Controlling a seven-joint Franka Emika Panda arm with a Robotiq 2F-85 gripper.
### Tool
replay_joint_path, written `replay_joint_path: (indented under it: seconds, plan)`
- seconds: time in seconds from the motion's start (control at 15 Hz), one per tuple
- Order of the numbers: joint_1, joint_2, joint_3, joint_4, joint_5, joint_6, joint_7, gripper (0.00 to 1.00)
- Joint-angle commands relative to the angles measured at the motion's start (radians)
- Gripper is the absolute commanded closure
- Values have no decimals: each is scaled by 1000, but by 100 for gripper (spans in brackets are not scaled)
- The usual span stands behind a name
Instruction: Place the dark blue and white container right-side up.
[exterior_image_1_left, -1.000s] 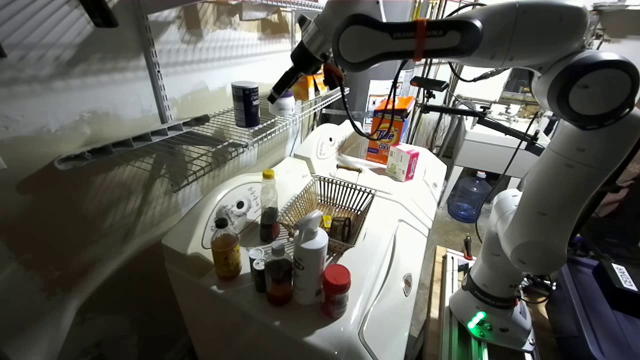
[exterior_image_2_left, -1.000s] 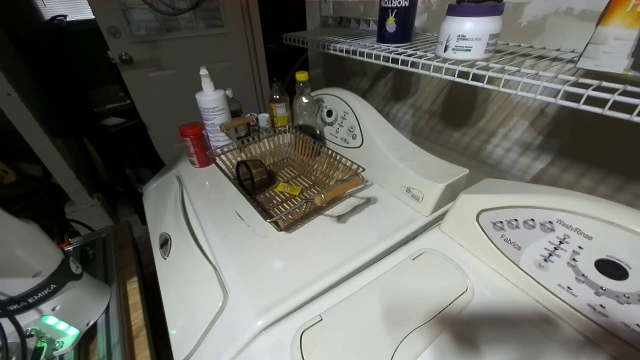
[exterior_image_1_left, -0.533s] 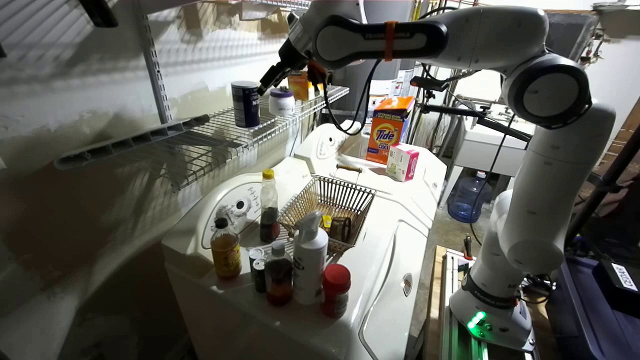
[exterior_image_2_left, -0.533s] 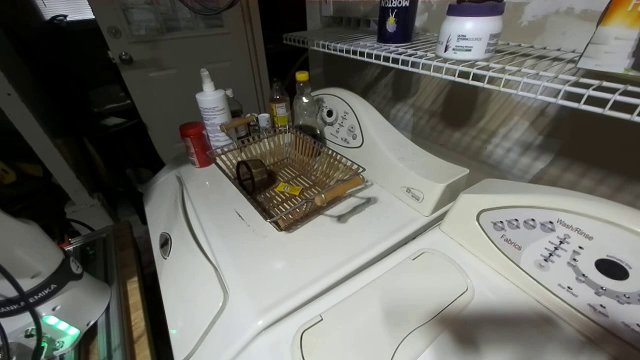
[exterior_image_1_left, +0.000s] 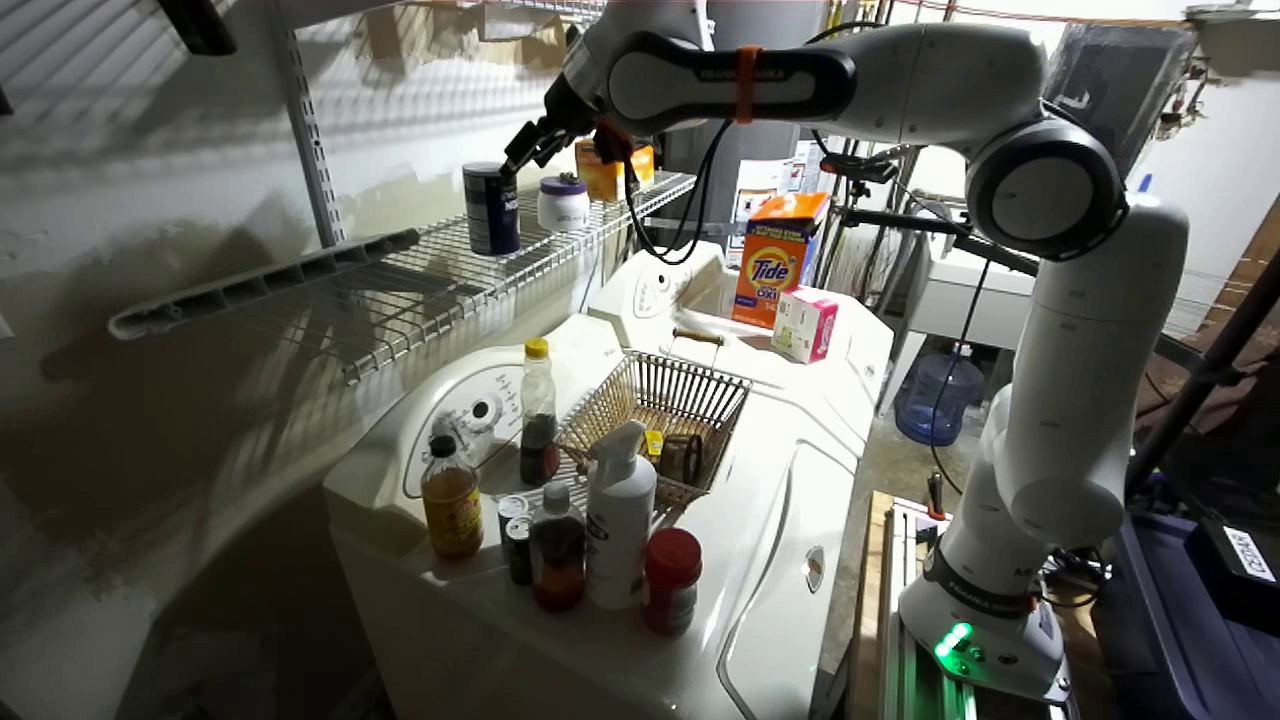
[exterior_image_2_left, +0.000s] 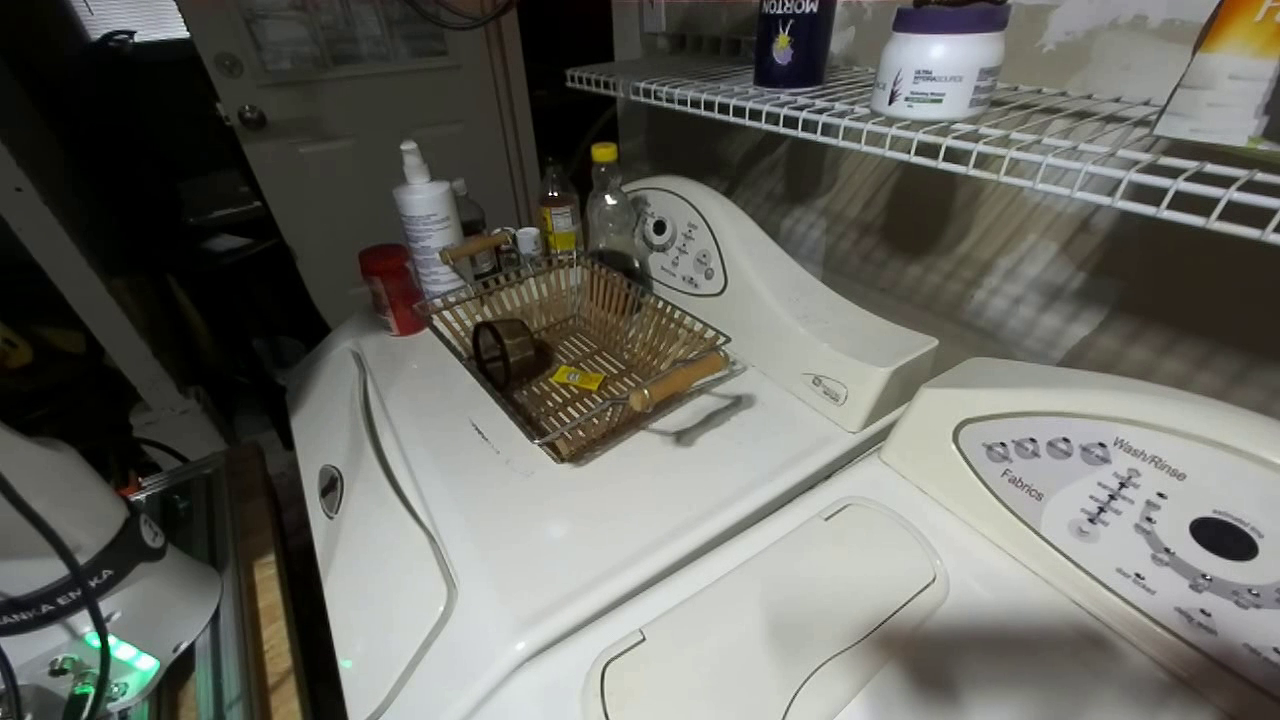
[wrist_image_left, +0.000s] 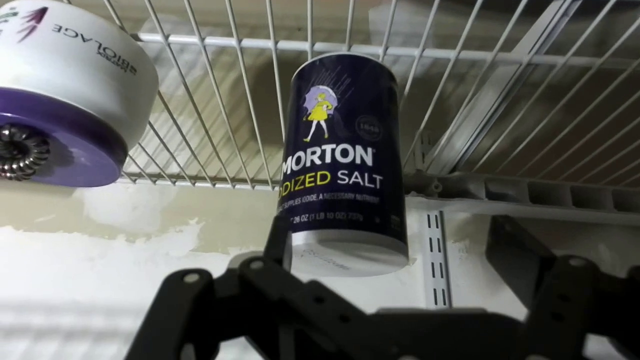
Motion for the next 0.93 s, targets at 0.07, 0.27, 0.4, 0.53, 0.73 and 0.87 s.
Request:
replay_joint_path:
  seconds: [0.07, 0.27, 0.4, 0.53, 0.73, 0.87]
  plan:
    - [-13, 92, 11, 122, 23, -33, 36, 0]
    - [-16, 129, 15, 163, 31, -28, 47, 0]
    - [-15, 153, 12, 191, 23, -30, 66, 0]
    - [-16, 175, 10, 217, 19, -33, 86, 0]
    - [-8, 201, -5, 241, 13, -28, 117, 0]
    - [-10, 219, -9, 255, 9, -33, 135, 0]
